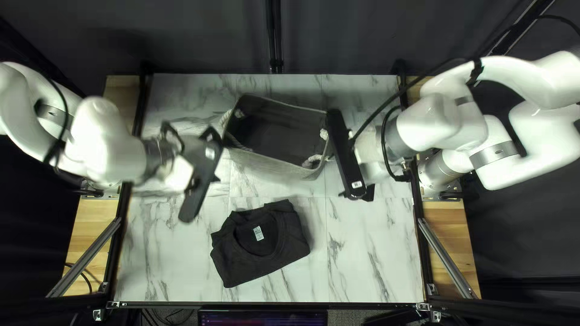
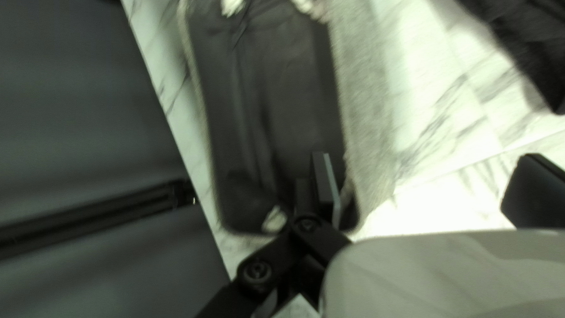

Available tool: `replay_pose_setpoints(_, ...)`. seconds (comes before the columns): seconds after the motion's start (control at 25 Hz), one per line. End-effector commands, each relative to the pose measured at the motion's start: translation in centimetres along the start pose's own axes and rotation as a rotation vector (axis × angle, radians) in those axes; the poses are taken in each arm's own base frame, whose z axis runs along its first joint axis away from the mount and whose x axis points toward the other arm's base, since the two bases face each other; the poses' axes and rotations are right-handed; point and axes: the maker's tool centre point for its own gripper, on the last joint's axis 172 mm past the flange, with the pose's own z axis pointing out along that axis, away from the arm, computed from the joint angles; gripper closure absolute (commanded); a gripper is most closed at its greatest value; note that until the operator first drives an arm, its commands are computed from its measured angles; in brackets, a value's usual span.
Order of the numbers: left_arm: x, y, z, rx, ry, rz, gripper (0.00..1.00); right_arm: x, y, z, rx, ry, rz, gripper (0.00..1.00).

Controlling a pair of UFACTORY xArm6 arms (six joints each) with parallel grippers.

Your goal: Pick up a folded sweatshirt and place it into a fabric basket

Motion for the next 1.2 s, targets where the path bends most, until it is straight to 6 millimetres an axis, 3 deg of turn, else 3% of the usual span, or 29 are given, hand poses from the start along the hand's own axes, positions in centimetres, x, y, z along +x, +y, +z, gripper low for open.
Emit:
replay_pose_setpoints(0.04, 0.0, 0.0, 0.0, 0.0, 0.001, 0.0, 0.0, 0.0, 0.0, 0.0, 0.0, 0.0, 0.0, 0.0)
replay_pose_setpoints(0.28, 0.7, 0.6, -0.8, -0.011, -0.015, 0.025, 0.0, -0.4, 0.0, 0.3, -0.001, 0.0, -0.018, 0.0)
replay_pose_setpoints(0.48, 2.2, 3.9, -1.1, -0.017, -0.025, 0.036, 0.0, -1.7, -1.5, 3.2, 0.046, -0.005, -0.137, 0.0)
replay_pose_setpoints(0.72, 4.1, 7.7, -0.4, 0.012, -0.096, 0.031, 0.0, 0.1, -5.4, 6.4, -0.012, -0.116, -0.272, 0.0)
replay_pose_setpoints(0.88, 5.2, 8.6, 0.3, -0.021, -0.091, 0.036, 0.0, 1.2, -5.7, 7.5, -0.029, -0.168, -0.321, 0.0)
replay_pose_setpoints(1.0, 6.2, 8.7, -0.9, -0.066, -0.06, 0.044, 0.0, 1.7, -5.3, 8.4, -0.035, -0.198, -0.332, 0.0)
replay_pose_setpoints(1.2, 5.1, 11.0, -3.4, -0.07, -0.035, 0.089, 0.0, 2.2, -4.6, 8.9, -0.033, -0.224, -0.36, 0.0)
